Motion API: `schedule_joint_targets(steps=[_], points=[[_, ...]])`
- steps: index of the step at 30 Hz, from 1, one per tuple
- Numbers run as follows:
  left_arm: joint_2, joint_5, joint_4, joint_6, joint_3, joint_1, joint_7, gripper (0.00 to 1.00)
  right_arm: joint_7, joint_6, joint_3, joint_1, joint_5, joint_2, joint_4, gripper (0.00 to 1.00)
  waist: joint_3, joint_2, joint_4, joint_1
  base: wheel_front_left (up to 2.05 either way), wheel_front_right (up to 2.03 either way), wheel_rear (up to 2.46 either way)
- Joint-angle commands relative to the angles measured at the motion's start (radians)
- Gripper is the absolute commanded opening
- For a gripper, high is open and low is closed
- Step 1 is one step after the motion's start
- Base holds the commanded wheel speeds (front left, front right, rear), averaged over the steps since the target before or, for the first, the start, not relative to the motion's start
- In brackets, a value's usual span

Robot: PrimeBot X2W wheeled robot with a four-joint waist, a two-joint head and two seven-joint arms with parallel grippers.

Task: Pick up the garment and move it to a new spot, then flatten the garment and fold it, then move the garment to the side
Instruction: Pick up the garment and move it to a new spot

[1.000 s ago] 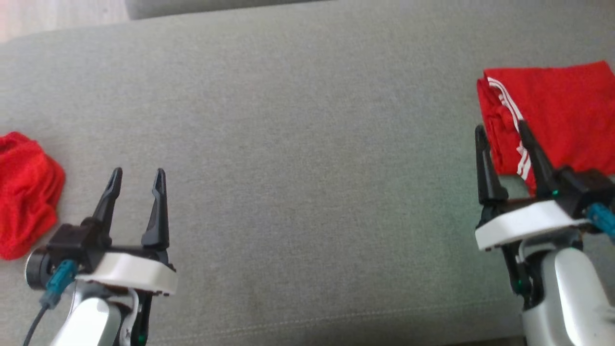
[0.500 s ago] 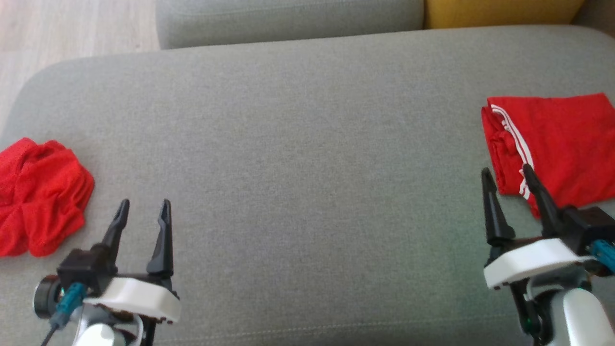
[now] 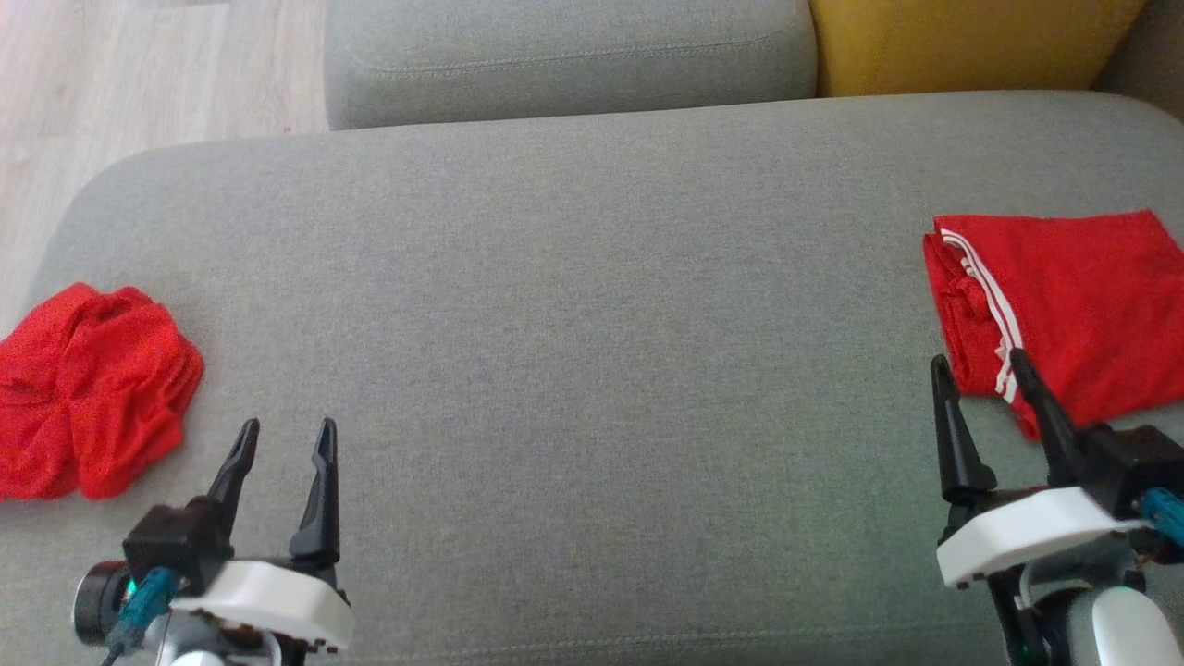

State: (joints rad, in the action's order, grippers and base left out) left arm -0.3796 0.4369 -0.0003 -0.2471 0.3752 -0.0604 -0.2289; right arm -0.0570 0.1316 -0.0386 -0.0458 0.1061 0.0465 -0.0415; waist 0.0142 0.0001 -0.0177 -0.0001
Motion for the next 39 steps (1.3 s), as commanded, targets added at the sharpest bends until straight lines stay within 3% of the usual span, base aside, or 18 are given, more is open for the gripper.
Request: schedule_joint_targets(steps=[1, 29, 33, 39], points=[[-0.029, 0.004, -0.036, -0.007, -0.039, 0.038, 0.004, 1.00, -0.002, -0.001, 0.026, 0.022, 0.009, 0.004, -0.042, 1.00, -0.001, -0.0001, 0.000, 0.0001, 0.00, 0.00, 0.00], [-0.031, 0.011, -0.031, -0.017, -0.029, 0.050, 0.002, 1.00, -0.010, -0.001, 0.031, 0.030, 0.021, 0.004, -0.043, 1.00, 0.001, -0.0001, 0.010, 0.0001, 0.00, 0.00, 0.00], [-0.033, 0.009, -0.030, -0.014, -0.028, 0.065, 0.001, 1.00, -0.008, -0.001, 0.024, 0.025, 0.019, 0.004, -0.049, 1.00, 0.007, -0.0001, 0.037, 0.0001, 0.00, 0.00, 0.00], [-0.029, 0.008, -0.033, -0.012, -0.026, 0.092, -0.003, 1.00, -0.009, -0.001, 0.032, 0.023, 0.015, 0.004, -0.065, 1.00, 0.013, -0.0001, 0.140, 0.0001, 0.00, 0.00, 0.00]])
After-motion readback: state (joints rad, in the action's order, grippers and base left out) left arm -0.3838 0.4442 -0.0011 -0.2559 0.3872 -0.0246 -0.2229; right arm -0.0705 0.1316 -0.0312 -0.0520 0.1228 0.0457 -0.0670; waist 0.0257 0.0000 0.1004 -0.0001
